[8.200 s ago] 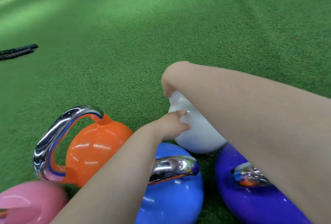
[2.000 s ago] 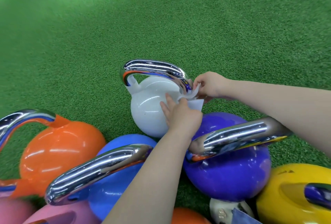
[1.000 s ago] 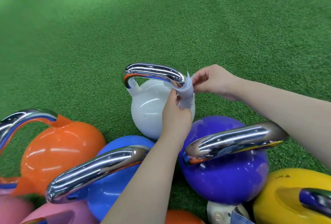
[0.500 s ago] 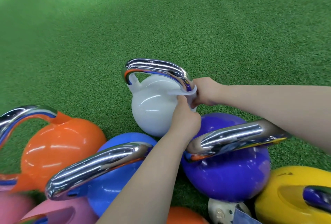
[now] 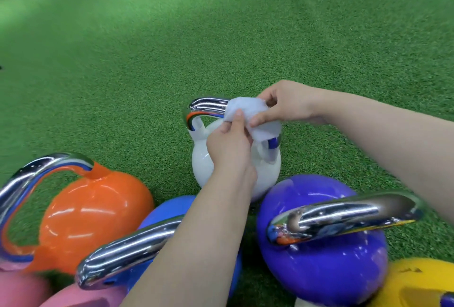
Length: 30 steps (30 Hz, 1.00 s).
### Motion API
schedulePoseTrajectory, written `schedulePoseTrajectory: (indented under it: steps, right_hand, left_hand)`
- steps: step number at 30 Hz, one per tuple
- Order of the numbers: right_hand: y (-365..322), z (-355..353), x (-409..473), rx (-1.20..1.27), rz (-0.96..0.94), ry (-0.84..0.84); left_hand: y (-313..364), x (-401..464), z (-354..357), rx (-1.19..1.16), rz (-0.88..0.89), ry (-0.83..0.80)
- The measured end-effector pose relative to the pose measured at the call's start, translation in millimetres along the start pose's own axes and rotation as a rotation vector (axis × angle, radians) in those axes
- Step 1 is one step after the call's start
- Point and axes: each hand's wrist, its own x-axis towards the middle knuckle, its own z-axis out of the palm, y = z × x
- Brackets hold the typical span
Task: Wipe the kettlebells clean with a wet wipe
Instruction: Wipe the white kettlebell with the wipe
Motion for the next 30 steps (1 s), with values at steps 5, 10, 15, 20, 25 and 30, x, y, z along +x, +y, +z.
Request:
schedulePoseTrajectory:
  steps: [5,10,15,20,25,30]
  right_hand:
    - [3,-5,1,0.202,0.037,-0.033]
    - [24,-12,-8,0.179,0.106,-0.076]
    - [41,-12,-10,-0.035,0.147,-0.097]
    - [49,6,1,-0.344,0.205,-0.124]
    - [52,13,5,-0.175,0.329,-0.154]
    - [51,12,-12,0.215,0.351,-0.084]
  left_hand:
    - [11,0,5,-0.085,-0.078,-0.041]
    - [-20,-8,6,0.206,0.018,-0.145]
    - [-39,-2,3,0.46,0.104,-0.176]
    - [-47,4,-3,0.744,0.259,-0.223]
    - [-48,1,2,0.713,0.268,-0.163]
    - [-48,0,3,0.638,0.238,-0.099]
